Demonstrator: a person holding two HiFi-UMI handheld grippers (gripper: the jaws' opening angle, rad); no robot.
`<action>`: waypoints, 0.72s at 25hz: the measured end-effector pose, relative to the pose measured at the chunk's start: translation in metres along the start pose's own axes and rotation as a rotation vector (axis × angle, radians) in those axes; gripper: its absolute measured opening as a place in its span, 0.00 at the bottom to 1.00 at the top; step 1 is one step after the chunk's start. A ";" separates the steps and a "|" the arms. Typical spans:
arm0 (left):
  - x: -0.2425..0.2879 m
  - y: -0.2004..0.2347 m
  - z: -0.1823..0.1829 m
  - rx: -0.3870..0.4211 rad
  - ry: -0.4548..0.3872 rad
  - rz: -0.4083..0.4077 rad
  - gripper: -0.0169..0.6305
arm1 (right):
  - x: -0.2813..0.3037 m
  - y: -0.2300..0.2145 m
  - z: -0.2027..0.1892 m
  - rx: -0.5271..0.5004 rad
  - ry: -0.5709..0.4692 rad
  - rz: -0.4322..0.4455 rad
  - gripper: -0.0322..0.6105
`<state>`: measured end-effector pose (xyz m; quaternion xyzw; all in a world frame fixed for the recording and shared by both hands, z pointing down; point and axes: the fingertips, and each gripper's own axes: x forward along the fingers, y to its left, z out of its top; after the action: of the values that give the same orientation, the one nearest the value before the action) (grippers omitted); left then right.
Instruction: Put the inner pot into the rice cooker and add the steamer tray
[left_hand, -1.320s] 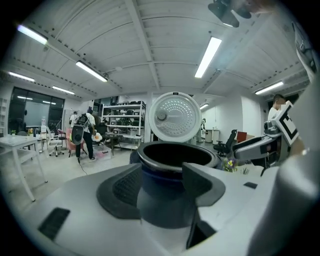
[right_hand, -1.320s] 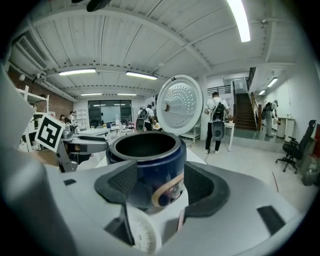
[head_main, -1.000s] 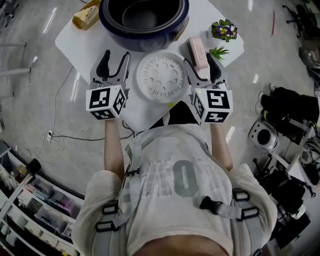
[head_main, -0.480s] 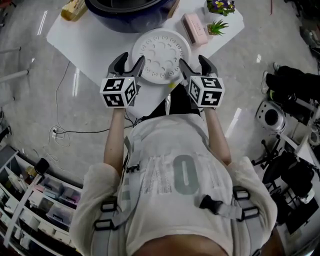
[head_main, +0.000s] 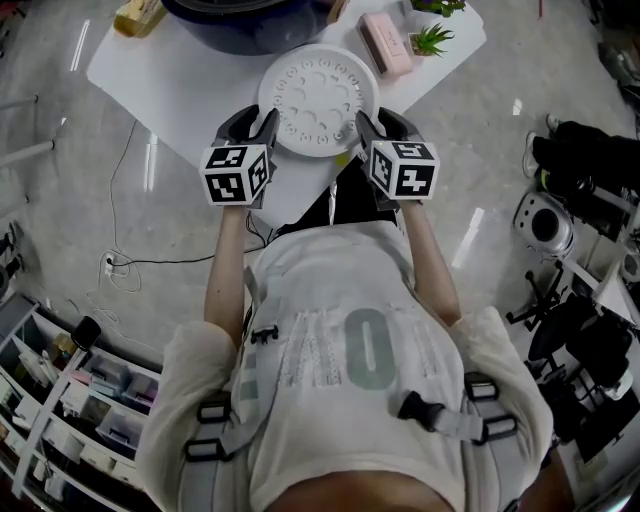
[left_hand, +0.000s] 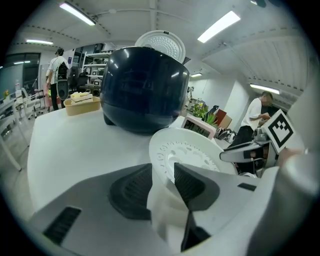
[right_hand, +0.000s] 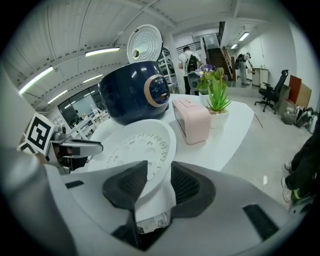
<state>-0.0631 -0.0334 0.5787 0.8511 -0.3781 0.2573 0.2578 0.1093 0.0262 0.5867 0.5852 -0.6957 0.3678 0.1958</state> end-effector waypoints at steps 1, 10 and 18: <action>-0.001 0.000 -0.002 0.006 0.007 0.002 0.25 | 0.000 0.000 -0.001 -0.018 0.004 -0.003 0.28; -0.042 0.029 -0.023 -0.034 0.008 0.093 0.25 | 0.013 0.046 0.001 -0.158 0.051 0.081 0.29; -0.112 0.095 -0.036 -0.151 -0.088 0.322 0.25 | 0.051 0.139 0.028 -0.374 0.050 0.279 0.29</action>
<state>-0.2114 -0.0082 0.5576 0.7682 -0.5386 0.2286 0.2598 -0.0320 -0.0228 0.5646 0.4276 -0.8207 0.2706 0.2653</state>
